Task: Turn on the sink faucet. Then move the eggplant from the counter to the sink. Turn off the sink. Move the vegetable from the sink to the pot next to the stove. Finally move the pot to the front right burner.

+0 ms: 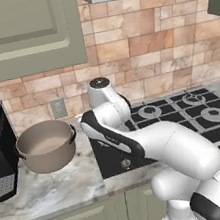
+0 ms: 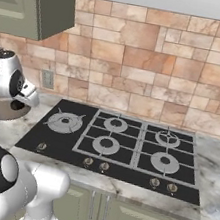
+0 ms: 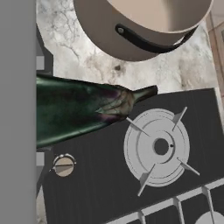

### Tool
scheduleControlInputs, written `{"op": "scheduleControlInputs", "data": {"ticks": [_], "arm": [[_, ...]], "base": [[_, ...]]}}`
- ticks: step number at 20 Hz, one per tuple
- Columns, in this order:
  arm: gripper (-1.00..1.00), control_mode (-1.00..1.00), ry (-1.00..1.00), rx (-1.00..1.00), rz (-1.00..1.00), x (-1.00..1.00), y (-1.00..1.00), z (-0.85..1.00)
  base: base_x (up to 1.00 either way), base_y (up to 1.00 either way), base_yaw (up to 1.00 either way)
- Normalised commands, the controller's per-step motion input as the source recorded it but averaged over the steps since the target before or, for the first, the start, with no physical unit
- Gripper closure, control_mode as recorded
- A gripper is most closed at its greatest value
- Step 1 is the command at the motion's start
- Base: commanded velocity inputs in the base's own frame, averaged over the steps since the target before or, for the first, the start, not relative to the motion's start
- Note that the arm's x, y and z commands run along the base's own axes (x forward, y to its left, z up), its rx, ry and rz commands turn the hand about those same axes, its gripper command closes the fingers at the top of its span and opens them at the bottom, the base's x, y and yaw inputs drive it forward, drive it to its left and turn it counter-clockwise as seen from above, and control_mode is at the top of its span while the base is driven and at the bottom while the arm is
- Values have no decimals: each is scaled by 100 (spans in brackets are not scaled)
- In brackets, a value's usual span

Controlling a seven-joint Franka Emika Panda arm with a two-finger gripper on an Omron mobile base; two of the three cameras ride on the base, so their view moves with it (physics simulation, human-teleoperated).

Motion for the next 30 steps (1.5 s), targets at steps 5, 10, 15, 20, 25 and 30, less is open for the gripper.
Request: {"op": "scheduleControlInputs", "data": {"ticks": [5,10,15,20,25,30], "arm": [[100,-100,4,-2,0,17,58,35],[100,-100,7,-4,0,22,56,5],[100,-100,1,0,0,6,14,-14],[100,-100,6,0,0,14,27,-14],[100,-100,5,0,0,18,30,-11],[100,-100,1,-2,-1,18,30,-10]], "base": [[0,0,0],[0,0,0],[0,0,0],[0,0,0],[0,0,0],[0,0,0]]}}
